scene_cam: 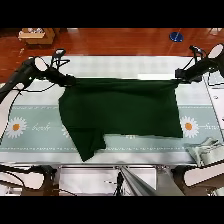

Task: Fold the shirts.

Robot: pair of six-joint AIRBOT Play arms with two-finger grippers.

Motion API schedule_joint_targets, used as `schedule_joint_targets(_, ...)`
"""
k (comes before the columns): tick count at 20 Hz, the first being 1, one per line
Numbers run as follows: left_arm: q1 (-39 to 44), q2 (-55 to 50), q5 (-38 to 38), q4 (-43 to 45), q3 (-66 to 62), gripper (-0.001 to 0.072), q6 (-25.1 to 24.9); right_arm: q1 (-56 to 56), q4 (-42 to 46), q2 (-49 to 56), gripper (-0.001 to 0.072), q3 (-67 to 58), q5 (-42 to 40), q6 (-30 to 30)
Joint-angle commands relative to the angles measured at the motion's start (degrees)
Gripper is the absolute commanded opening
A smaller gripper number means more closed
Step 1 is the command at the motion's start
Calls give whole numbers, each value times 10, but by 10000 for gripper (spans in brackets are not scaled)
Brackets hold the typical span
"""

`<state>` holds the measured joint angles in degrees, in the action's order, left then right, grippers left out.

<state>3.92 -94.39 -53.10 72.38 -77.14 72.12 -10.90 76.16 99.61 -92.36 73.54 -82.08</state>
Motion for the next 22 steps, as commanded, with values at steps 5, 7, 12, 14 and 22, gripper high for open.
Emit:
schedule_joint_targets(5, -55, 26, -218, 16, -49, 497, 17, -18, 60, -56, 377, 1, 160, 50)
schedule_joint_targets(7, -112, 75, -263, -19, -9, 497, 18, -56, 81, -106, 377, 28, 174, 48)
schedule_joint_targets(12, -242, 223, -318, -142, 250, 635, 12, -185, -70, -218, 489, 218, 147, 68)
schedule_joint_targets(14, -246, 245, -333, -144, 329, 635, 12, -205, -86, -247, 488, 268, 131, 72)
schedule_joint_targets(22, -169, 250, -218, -148, 440, 635, 39, -208, -84, -319, 487, 372, 88, 83)
